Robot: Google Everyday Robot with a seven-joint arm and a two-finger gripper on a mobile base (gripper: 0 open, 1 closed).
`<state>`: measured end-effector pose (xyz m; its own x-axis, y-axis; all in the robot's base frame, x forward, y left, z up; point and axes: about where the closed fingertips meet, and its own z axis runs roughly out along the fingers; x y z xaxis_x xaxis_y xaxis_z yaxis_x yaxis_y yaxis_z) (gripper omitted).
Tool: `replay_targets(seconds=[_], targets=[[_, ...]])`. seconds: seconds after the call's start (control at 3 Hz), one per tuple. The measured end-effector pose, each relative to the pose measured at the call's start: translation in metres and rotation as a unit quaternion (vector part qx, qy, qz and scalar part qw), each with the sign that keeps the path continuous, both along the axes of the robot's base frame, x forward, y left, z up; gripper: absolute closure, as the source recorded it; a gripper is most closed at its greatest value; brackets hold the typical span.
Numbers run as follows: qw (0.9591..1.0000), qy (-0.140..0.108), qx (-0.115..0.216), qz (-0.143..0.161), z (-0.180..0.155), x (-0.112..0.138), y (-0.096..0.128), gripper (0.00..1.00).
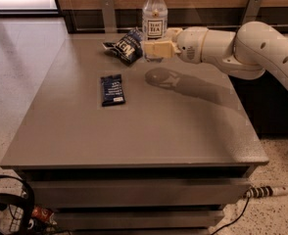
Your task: Move blue plastic bottle near blue chip bag
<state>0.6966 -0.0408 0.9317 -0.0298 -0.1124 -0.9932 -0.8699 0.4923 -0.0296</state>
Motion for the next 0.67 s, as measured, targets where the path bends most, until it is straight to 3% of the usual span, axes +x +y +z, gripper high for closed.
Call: replay_targets(seconds=[0.67], targets=[[0.9972,0.023,-0.02,-0.068,-0.036,0.072,-0.048,1.0]])
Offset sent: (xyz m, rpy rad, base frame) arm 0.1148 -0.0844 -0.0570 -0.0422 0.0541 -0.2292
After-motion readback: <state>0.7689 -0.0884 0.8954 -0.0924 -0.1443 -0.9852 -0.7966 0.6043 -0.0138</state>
